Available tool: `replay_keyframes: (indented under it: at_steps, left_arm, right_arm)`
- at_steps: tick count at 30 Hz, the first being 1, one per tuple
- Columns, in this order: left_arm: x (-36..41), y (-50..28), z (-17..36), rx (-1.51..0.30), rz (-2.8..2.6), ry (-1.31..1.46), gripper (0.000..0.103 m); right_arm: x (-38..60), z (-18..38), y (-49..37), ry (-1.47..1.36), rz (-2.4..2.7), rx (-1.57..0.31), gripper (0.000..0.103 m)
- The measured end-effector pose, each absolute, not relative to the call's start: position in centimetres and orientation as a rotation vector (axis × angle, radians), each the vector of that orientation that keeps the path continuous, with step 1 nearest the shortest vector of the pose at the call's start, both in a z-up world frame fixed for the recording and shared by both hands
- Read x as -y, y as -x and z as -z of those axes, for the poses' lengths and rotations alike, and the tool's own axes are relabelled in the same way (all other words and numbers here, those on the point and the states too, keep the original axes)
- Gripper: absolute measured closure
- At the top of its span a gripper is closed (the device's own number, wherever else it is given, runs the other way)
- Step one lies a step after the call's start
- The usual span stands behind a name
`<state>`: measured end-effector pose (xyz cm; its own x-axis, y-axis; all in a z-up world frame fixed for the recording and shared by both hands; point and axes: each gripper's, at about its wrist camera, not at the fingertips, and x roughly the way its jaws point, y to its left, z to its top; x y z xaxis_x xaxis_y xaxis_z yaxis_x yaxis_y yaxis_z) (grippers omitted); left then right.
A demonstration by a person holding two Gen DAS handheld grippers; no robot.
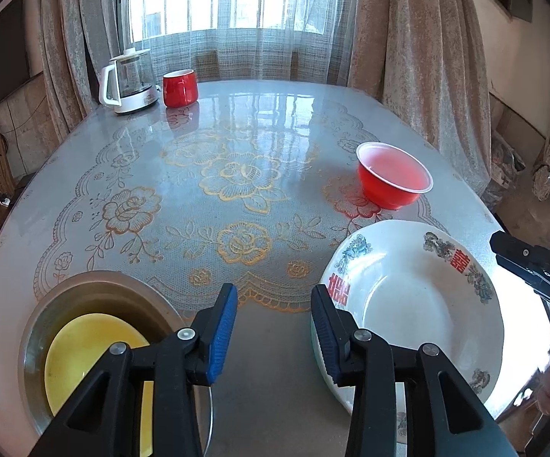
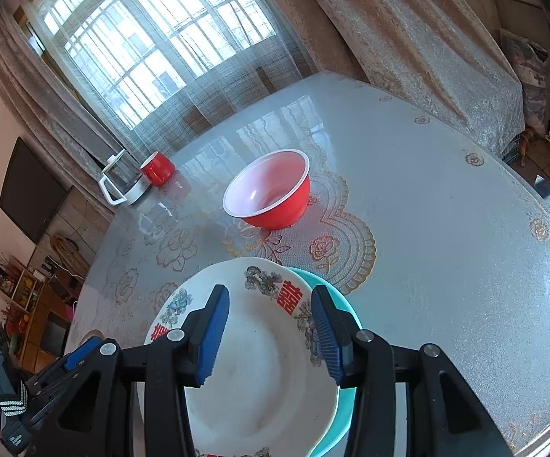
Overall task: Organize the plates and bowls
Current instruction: 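Move the right gripper to the rim of the plate stack, then grasp the rim of the red bowl with the right gripper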
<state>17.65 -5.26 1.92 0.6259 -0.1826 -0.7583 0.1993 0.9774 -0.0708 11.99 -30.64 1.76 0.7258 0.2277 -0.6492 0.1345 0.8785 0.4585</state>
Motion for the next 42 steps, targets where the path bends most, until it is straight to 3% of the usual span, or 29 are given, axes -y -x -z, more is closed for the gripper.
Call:
replay_keyframes:
  at_steps: [33, 38, 41, 42]
  left_arm:
    - [15.2, -30.8, -2.4, -0.938, 0.414, 0.118, 0.061]
    - [17.1, -33.2, -0.5, -1.009, 0.410, 0.163, 0.056]
    - [18.2, -33.9, 0.4, -1.036, 0.423, 0.166, 0.058]
    - [18.5, -33.9, 0.6, -1.040, 0.439, 0.158, 0.068]
  right_arm:
    - [35.7, -1.1, -24.0, -0.549, -0.090, -0.831, 0.060]
    - [35.6, 0.1, -26.0, -0.527, -0.097, -0.883, 0.060]
    - [35.3, 0.7, -26.7, -0.514, -0.102, -0.907, 0.060]
    - [35.3, 0.8, -26.8, -0.511, -0.105, -0.910, 0.060]
